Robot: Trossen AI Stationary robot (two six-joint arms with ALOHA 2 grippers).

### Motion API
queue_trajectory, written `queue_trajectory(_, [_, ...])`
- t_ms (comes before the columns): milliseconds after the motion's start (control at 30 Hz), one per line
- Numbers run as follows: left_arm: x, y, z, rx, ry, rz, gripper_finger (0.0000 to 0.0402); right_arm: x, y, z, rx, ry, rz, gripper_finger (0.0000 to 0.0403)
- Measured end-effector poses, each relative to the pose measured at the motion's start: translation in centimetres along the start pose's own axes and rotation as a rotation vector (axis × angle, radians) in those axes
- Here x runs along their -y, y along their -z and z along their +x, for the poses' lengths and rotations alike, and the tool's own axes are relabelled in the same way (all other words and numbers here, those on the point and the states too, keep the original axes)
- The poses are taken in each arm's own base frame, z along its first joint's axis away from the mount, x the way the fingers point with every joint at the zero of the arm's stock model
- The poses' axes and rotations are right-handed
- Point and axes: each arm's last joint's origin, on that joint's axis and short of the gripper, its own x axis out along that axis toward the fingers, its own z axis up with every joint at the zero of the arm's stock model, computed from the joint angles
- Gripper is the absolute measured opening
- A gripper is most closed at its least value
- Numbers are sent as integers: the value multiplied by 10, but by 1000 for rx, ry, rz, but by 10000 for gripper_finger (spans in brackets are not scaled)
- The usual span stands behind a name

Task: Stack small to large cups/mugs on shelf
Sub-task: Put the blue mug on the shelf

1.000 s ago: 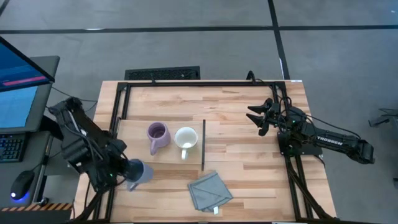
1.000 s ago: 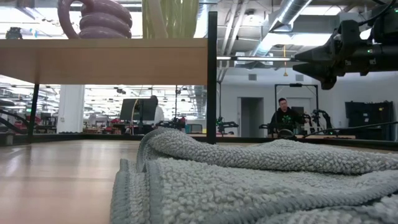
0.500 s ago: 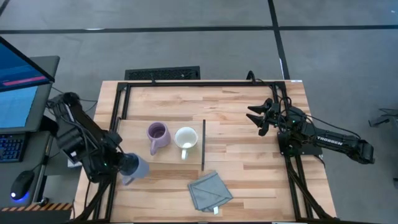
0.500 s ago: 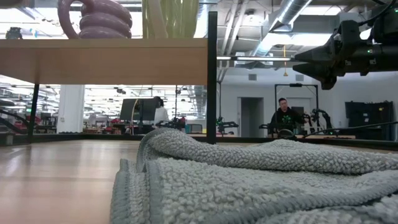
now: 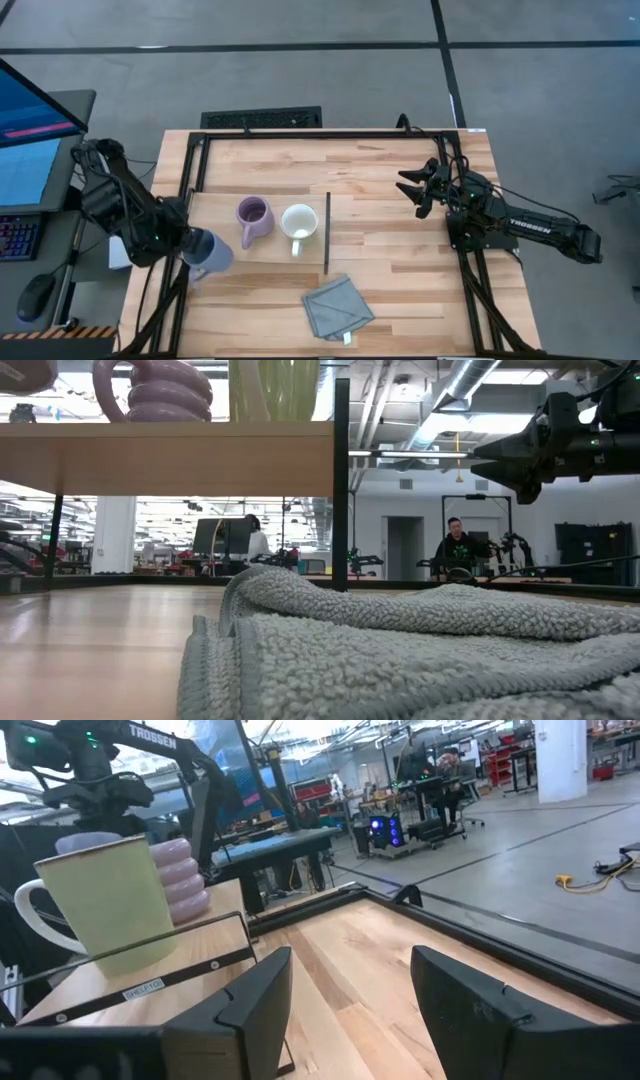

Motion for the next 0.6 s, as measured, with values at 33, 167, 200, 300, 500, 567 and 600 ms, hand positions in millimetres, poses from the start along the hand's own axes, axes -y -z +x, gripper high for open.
queue_trajectory(33, [-2,-2,-1,-1,4,-6,5,0,0,0,0,1,-1,230])
queue_trajectory(167, [-8,-10,-2,-5,24,-34,5,0,0,0,1,2,-9,230])
queue_trajectory(200, [-10,-12,-2,-7,23,-41,5,0,0,0,1,3,-9,230])
queue_trajectory(300, [-16,-16,2,-40,-11,-49,5,0,0,0,1,2,-27,230])
queue_trajectory(500, [-25,-25,4,-40,-2,-66,5,0,0,0,1,3,-36,230])
queue_trajectory(567, [-27,-28,3,-23,16,-71,5,0,0,0,0,3,-37,230])
queue_trajectory(600, [-27,-29,2,-19,23,-71,5,0,0,0,0,3,-42,230])
